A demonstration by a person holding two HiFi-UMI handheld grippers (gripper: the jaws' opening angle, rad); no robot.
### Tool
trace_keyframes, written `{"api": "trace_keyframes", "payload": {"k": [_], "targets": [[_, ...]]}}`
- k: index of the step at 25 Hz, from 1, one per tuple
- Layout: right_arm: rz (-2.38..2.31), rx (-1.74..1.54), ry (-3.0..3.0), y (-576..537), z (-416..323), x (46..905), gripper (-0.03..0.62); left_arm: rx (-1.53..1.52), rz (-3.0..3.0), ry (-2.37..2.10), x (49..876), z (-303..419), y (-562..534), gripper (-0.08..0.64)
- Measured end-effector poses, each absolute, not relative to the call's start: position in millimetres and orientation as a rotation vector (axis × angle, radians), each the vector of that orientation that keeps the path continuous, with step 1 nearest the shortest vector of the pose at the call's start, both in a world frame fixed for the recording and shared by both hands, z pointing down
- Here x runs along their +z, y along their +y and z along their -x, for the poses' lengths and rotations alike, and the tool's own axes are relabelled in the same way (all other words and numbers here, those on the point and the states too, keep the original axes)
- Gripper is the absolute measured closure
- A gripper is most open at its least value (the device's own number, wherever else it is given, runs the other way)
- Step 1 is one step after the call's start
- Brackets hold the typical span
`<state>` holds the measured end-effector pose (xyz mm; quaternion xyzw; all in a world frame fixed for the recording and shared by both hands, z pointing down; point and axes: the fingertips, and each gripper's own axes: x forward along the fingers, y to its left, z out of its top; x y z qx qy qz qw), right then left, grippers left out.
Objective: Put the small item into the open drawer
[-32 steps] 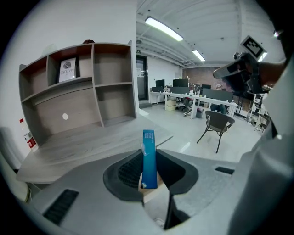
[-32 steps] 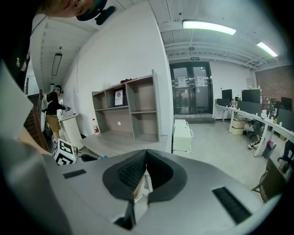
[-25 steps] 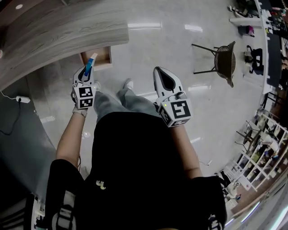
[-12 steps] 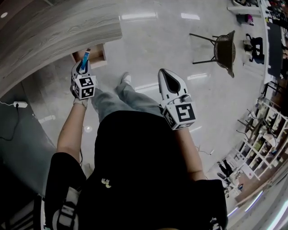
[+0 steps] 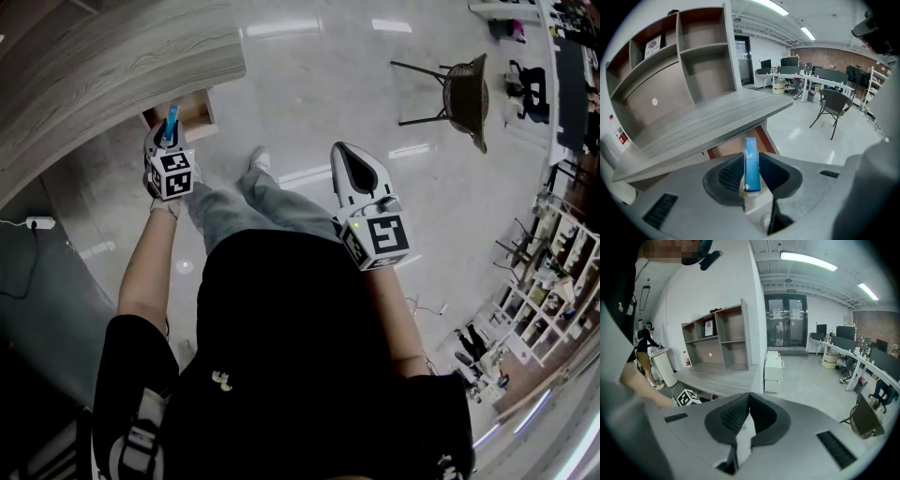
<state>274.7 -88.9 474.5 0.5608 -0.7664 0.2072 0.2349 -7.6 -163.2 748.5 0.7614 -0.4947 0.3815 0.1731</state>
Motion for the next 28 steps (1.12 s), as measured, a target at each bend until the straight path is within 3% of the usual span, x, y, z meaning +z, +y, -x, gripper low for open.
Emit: {"api": "trace_keyframes", "payload": {"k": [15, 28], "targets": [[-1.514, 0.54, -2.16, -80.3, -264.3, 473.0, 0.58, 1.003, -2.164, -1.467, 725.4, 22.5, -156.9, 0.471], [-1.485, 0.522, -2.275, -92.4, -237.3, 450.0, 0.58, 0.871, -2.224, -1.528, 638.4, 29.6, -151.1, 0.472]]}}
